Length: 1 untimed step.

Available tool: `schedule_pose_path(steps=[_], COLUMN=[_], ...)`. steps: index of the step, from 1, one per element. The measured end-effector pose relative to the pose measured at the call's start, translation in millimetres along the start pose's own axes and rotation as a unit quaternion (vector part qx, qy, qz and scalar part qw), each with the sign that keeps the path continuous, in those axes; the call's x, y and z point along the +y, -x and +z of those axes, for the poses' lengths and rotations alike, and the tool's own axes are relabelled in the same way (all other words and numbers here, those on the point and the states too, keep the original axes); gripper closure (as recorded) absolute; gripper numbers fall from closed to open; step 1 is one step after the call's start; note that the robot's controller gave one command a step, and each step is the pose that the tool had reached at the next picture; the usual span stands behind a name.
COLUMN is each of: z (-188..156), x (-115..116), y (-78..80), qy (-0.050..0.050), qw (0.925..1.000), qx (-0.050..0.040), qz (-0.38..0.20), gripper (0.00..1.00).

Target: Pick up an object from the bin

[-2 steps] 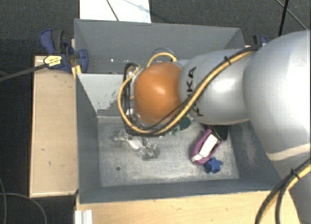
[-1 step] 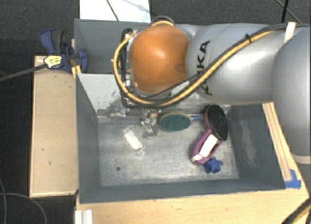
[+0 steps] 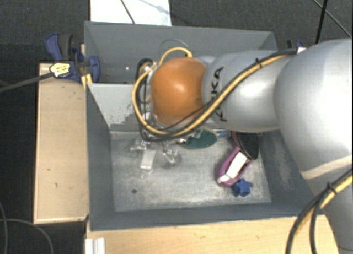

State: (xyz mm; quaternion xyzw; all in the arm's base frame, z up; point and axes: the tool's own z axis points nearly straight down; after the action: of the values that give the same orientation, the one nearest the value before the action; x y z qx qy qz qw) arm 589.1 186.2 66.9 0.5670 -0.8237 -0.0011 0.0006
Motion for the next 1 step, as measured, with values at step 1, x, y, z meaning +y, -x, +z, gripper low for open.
schedule_pose_path(steps=[1], z=[-4.6], x=[-0.8], y=[2.3], qy=[-0.002], qw=[1.0000], qx=[-0.0024], qz=[0.002], gripper=[1.00])
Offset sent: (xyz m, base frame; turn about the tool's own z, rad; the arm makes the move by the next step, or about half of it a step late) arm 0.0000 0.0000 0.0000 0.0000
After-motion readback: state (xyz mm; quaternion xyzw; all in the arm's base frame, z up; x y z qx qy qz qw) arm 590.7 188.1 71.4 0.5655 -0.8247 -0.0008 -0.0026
